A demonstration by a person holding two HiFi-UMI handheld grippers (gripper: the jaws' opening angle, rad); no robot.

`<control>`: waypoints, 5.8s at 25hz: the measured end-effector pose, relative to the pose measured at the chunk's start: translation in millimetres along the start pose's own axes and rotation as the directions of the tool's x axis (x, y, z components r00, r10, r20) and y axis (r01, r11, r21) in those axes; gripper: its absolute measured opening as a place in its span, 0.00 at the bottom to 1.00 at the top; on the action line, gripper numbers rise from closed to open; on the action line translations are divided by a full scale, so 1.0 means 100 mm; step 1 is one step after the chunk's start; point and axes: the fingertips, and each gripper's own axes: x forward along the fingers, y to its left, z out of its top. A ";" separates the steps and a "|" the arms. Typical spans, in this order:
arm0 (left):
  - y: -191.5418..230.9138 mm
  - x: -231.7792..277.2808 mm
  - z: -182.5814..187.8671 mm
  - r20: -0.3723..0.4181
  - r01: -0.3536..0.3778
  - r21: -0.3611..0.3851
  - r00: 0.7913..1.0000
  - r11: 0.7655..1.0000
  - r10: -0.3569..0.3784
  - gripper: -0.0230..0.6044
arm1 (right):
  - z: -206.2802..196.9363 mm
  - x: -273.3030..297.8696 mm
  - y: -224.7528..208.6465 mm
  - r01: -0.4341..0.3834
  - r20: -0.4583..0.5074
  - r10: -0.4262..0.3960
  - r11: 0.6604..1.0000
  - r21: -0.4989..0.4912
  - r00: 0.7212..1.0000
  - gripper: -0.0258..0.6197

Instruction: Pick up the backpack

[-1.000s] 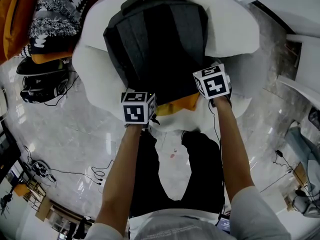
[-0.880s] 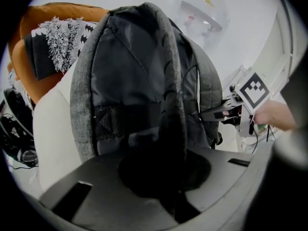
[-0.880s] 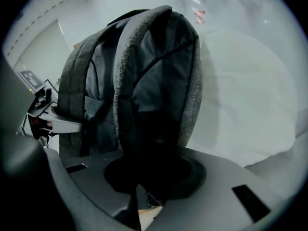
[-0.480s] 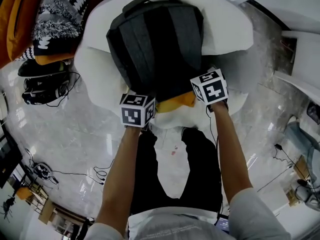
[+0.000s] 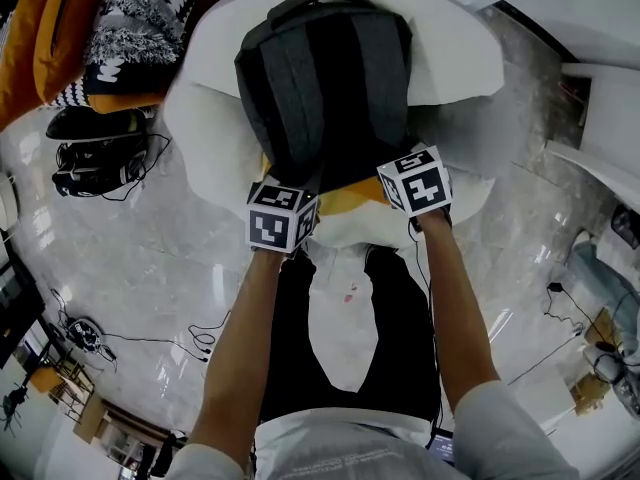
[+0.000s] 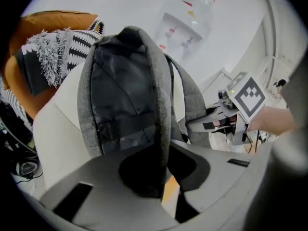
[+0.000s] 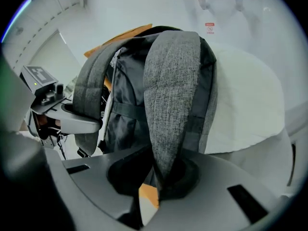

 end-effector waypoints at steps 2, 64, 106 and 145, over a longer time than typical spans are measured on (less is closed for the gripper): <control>-0.03 -0.07 0.01 0.000 0.001 0.007 1.000 1.000 -0.001 0.11 | 0.03 -0.07 0.06 -0.006 0.010 0.006 1.000 0.006 1.000 0.10; -1.36 -1.81 -0.46 -0.009 0.067 0.084 0.998 0.994 -0.067 0.11 | -0.43 -2.29 1.28 -0.079 0.073 0.070 0.989 0.127 0.995 0.10; -1.62 -2.66 0.56 0.164 0.011 0.077 0.986 0.997 -0.023 0.11 | 0.27 -3.28 1.55 -0.114 0.203 0.110 0.993 0.012 0.973 0.10; -2.28 -4.03 2.08 0.453 -0.058 0.288 0.888 0.956 -0.083 0.11 | 1.28 -4.96 1.64 0.011 0.548 0.059 0.992 -0.124 0.835 0.10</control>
